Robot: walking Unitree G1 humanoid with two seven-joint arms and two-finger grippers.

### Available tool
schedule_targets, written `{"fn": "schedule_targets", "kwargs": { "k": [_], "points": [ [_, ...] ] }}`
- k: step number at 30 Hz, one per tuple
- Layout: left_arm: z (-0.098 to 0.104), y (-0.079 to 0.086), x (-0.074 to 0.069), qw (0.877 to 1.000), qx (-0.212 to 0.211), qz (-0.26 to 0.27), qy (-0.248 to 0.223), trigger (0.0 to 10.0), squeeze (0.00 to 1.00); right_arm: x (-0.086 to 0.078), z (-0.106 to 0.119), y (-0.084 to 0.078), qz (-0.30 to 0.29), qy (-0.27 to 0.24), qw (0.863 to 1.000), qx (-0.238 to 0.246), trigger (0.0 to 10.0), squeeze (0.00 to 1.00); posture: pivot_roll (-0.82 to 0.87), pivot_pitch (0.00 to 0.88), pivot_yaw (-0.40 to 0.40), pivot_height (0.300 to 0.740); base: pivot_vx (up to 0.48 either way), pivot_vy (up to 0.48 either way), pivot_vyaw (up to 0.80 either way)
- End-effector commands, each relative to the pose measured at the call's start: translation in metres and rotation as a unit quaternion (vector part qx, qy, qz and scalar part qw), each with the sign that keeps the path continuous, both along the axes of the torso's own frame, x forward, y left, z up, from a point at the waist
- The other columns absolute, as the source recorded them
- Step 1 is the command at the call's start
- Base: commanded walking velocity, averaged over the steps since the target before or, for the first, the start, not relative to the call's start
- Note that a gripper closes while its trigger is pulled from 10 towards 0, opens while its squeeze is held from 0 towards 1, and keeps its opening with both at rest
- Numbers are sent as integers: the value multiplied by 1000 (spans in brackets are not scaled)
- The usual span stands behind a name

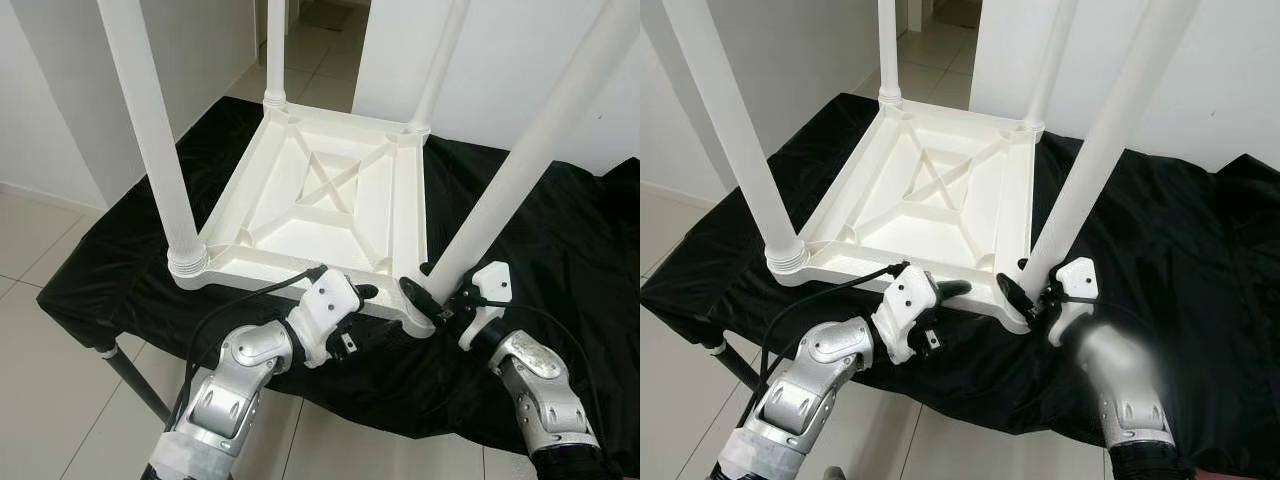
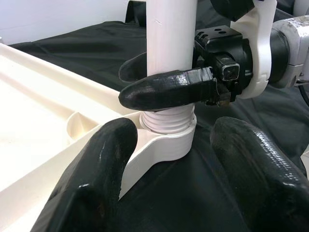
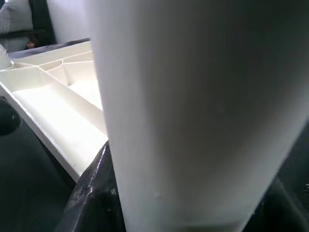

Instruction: Building children table

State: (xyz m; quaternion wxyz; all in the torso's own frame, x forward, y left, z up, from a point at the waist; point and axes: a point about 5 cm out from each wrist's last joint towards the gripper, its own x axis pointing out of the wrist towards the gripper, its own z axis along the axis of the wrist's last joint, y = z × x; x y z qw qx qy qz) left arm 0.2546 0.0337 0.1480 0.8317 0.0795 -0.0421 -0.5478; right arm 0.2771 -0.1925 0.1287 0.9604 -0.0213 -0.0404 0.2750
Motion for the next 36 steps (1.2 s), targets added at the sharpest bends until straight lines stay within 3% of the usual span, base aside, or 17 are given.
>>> {"fn": "schedule_targets", "kwargs": {
  "k": [1,10,13,14,18,22,29,36],
  "points": [
    [0,2,6,998,-10,56,-6,10000,0,0,1,1,-9,7,1000,22,10000,0,5,25,-70,740,0,0,0],
    [1,4,9,998,-9,63,-11,10000,0,0,3,7,-89,-3,995,37,10000,0,1,25,-67,740,0,0,0],
    [0,4,9,998,-8,63,-11,10000,0,-1,1,12,-130,2,990,62,10000,0,-4,28,-65,740,0,0,0],
    [-2,4,9,998,-2,61,-11,10000,0,-4,0,21,-165,8,982,89,10000,0,-8,33,-62,740,0,0,0],
    [-3,3,9,998,1,58,-10,10000,0,-6,0,27,-188,9,977,97,10000,0,-10,36,-62,740,0,0,0],
    [-3,2,9,998,-3,58,-8,10000,0,-12,-5,38,-261,21,959,108,10000,0,-5,51,-69,740,0,0,0],
    [-2,3,9,998,-5,61,-9,10000,0,-14,-6,51,-298,38,946,124,10000,0,-5,64,-71,740,0,0,0],
    [-1,3,9,998,-6,61,-11,10000,0,-13,-1,61,-299,36,945,130,10000,0,-5,70,-58,740,0,0,0]
  ]
}}
